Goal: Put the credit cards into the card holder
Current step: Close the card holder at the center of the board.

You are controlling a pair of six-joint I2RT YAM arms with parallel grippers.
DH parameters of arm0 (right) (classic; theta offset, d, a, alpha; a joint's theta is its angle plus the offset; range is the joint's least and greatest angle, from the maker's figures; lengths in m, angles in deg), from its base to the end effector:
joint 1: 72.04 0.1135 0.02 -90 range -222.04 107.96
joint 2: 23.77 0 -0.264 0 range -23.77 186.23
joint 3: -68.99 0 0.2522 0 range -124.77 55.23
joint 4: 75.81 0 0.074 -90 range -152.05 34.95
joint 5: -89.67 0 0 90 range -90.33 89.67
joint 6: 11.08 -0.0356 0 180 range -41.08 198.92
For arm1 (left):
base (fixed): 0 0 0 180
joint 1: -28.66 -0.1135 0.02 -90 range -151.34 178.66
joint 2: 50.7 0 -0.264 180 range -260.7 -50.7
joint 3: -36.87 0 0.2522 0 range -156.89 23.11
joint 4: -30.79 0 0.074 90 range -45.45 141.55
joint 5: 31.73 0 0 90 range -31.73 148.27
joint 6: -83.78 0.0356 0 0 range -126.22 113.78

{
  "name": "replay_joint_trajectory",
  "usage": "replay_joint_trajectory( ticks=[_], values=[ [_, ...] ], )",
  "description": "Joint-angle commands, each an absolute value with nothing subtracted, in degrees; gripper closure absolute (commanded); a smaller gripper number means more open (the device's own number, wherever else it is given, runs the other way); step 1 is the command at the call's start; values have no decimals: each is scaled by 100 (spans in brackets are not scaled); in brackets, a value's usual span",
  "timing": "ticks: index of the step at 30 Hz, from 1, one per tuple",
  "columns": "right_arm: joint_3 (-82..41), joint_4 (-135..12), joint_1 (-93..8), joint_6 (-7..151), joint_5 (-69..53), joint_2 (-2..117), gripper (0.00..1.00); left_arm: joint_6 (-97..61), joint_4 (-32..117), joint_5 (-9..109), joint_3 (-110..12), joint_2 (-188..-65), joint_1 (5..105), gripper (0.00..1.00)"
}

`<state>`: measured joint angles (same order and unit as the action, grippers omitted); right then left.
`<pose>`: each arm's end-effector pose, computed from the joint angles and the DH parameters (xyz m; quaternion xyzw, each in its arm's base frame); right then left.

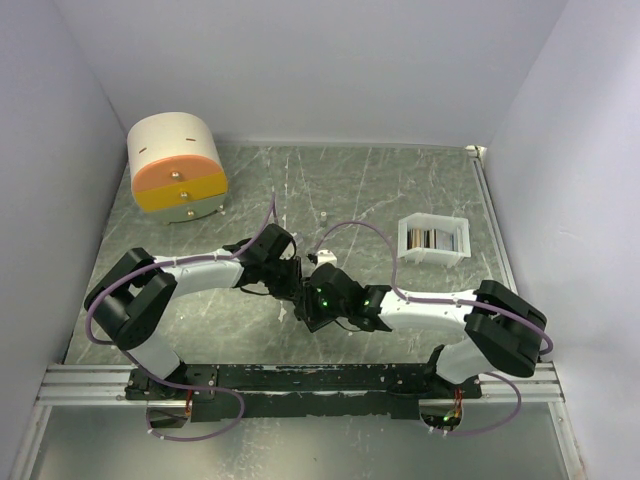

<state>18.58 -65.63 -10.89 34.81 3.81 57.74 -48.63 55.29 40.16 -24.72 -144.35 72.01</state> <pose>0.1370 0.2434 0.1721 -0.1201 0.9025 0.3076 0.2763 0.2178 -0.2208 0.1531 0.0530 0.9454 -0.3038 0.1056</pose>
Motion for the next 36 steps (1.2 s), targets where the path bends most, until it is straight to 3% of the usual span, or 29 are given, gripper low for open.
replay_joint_trajectory(
  ticks=[1, 21, 24, 36],
  values=[
    [1757, -6460, -1050, 3582, 703, 5741, 75, -4787, 5528, 4204, -2516, -14505, 7249, 69],
    [1733, -6609, -1044, 3653, 644, 5826, 90, -4788, 5510, 4188, -2512, -14508, 7246, 69],
    [1716, -6591, -1046, 3641, 629, 5825, 85, -4788, 5504, 4179, -2501, -14518, 7244, 69],
    [1681, -6572, -1047, 3630, 686, 5810, 79, -4796, 5501, 4182, -2511, -14520, 7243, 69]
  ],
)
